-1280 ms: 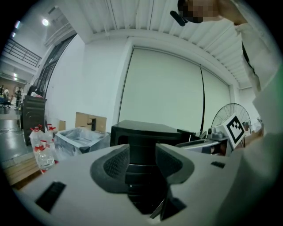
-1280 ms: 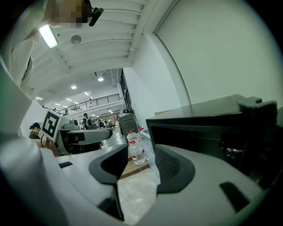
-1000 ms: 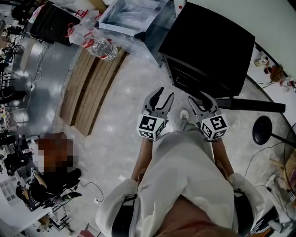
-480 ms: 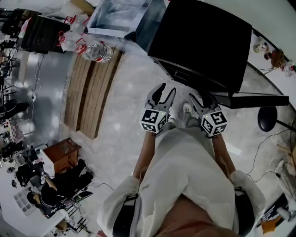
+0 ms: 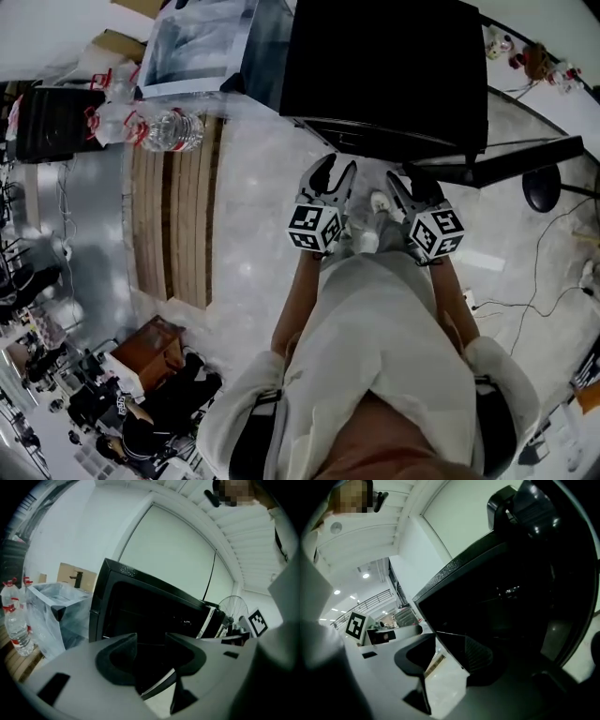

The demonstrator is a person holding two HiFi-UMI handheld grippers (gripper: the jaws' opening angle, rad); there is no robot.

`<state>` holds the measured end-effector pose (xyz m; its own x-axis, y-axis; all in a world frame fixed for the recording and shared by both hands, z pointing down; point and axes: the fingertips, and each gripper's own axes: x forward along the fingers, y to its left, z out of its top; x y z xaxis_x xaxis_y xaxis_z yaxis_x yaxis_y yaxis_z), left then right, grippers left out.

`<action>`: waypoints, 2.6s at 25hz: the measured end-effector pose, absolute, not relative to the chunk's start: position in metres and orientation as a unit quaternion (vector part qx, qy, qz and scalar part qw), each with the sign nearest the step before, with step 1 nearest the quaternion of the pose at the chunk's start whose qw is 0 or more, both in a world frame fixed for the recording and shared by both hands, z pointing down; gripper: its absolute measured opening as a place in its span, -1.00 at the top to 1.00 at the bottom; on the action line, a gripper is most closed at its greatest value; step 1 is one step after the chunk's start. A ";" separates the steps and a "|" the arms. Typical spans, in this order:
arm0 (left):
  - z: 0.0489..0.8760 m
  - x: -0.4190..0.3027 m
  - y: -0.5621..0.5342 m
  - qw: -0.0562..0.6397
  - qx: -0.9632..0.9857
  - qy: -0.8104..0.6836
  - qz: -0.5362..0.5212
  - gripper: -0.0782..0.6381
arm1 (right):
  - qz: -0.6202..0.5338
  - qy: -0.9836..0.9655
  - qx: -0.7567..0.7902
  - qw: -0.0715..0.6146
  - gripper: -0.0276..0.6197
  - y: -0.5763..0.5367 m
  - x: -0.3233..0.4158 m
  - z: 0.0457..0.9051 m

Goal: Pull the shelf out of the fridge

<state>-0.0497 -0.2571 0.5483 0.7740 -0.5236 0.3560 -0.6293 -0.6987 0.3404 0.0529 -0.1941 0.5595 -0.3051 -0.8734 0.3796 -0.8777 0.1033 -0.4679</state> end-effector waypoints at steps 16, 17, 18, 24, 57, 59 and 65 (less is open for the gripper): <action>0.589 -0.034 -0.264 0.301 0.921 -0.227 0.095 0.25 | 0.344 -0.634 0.686 -0.091 0.30 -0.185 0.061 0.588; 0.591 -0.033 -0.265 0.305 0.920 -0.225 0.094 0.25 | 0.346 -0.631 0.688 -0.097 0.30 -0.185 0.061 0.590; 0.592 -0.031 -0.265 0.308 0.920 -0.224 0.093 0.25 | 0.348 -0.627 0.689 -0.101 0.29 -0.186 0.061 0.592; 0.601 -0.017 -0.267 0.322 0.918 -0.216 0.084 0.25 | 0.359 -0.610 0.693 -0.138 0.29 -0.191 0.070 0.602; 0.631 0.014 -0.314 0.390 0.882 -0.265 0.011 0.09 | 0.395 -0.564 0.667 -0.284 0.11 -0.242 0.117 0.643; 0.632 0.018 -0.317 0.390 0.882 -0.266 0.008 0.09 | 0.390 -0.565 0.671 -0.282 0.12 -0.244 0.119 0.644; 0.632 0.028 -0.325 0.388 0.883 -0.265 -0.009 0.09 | 0.366 -0.577 0.677 -0.273 0.11 -0.255 0.121 0.642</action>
<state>0.0282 -0.3252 0.6320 0.8591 -0.4754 0.1898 -0.4614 -0.5587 0.6892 0.1210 -0.2548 0.6420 0.0655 -0.9812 0.1813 -0.5812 -0.1853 -0.7924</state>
